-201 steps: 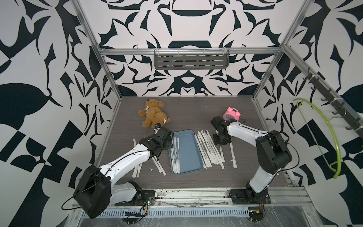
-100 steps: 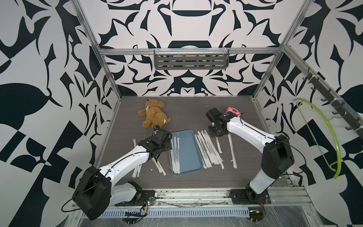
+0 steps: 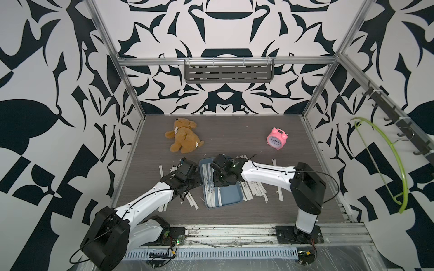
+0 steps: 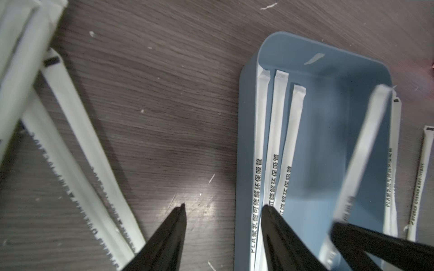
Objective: Put the straws into the storage box
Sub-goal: Place the straw in the storage box.
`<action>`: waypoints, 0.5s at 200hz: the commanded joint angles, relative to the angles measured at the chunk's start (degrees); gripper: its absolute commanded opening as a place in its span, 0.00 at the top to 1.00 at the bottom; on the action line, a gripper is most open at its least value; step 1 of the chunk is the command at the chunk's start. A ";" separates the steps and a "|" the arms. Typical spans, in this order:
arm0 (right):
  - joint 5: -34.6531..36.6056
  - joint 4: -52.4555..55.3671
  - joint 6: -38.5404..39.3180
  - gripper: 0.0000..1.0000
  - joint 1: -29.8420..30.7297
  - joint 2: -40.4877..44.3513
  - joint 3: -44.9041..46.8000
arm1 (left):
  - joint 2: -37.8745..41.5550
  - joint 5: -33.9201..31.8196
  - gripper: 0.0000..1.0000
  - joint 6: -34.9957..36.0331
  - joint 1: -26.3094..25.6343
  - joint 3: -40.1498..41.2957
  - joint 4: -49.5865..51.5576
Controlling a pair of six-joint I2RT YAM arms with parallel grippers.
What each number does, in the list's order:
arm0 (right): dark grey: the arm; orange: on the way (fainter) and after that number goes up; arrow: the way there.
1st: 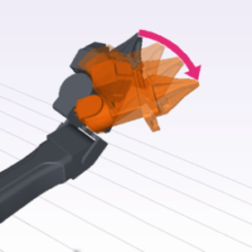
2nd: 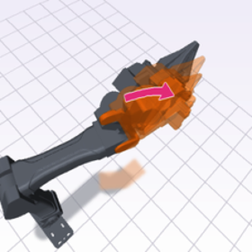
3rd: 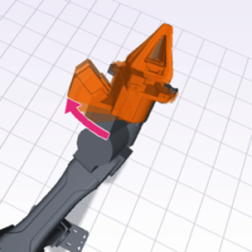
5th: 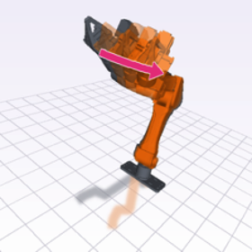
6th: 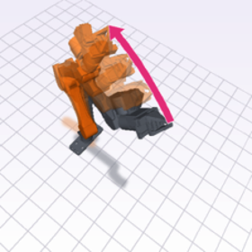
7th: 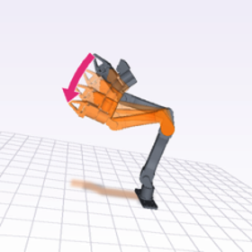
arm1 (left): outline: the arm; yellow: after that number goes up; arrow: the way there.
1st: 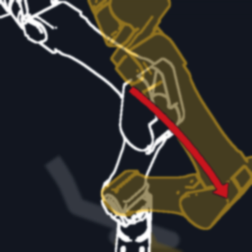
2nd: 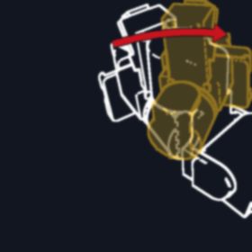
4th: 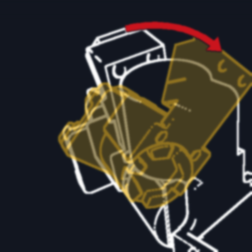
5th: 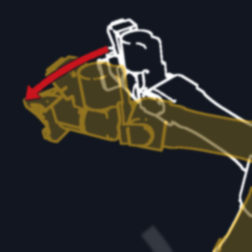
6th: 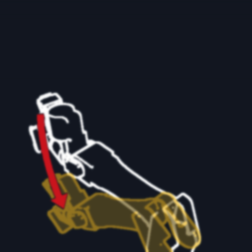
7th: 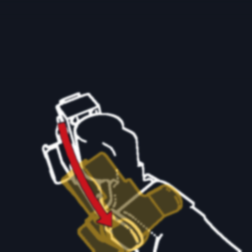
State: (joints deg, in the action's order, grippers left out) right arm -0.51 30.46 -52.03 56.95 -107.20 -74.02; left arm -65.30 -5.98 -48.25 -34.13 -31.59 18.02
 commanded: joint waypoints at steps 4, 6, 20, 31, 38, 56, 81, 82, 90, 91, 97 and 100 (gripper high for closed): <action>-3.61 -0.41 -0.72 0.97 -0.37 -0.08 -0.45 | -1.25 3.24 0.43 -0.55 -0.14 0.98 -3.41; -3.68 -0.36 -0.53 0.97 -0.40 -0.17 -0.50 | -1.37 3.25 0.43 -0.60 -0.15 1.00 -3.49; -3.73 0.82 0.62 0.97 -0.60 -1.22 -1.28 | -1.43 3.25 0.43 -0.86 -0.20 1.57 -4.31; -4.86 0.92 1.58 0.97 -1.03 -2.30 -1.71 | -1.53 3.25 0.44 -1.15 -0.22 1.79 -4.90; -5.75 0.95 2.21 0.97 -1.43 -3.17 -2.19 | -1.65 3.25 0.44 -1.31 -0.24 1.71 -5.06; -6.82 1.69 3.70 0.97 -1.80 -5.06 -3.70 | -2.29 3.31 0.44 -1.19 -0.24 1.49 -5.27; -7.12 2.52 4.56 0.97 -1.98 -5.96 -4.83 | -2.87 3.52 0.44 -1.22 -0.30 1.62 -5.45; -7.08 2.51 4.61 0.97 -1.96 -5.98 -4.87 | -2.89 3.52 0.44 -1.23 -0.27 1.62 -5.50; -7.21 2.63 4.54 0.97 -1.93 -6.10 -4.82 | -2.96 3.52 0.44 -1.21 -0.29 1.71 -5.67; -7.21 2.61 4.55 0.97 -1.93 -6.14 -4.82 | -2.93 3.47 0.44 -1.18 -0.30 1.71 -5.69; -7.39 2.60 4.57 0.97 -2.02 -6.19 -4.86 | -3.02 3.43 0.44 -1.22 -0.38 1.71 -5.78; -7.53 2.59 4.53 0.97 -2.07 -6.20 -4.89 | -3.07 3.43 0.44 -1.18 -0.28 1.71 -5.80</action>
State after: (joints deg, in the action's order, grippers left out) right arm -6.94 31.24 -48.93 55.09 -113.45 -77.43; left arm -67.90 -3.14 -49.52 -34.22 -30.61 12.93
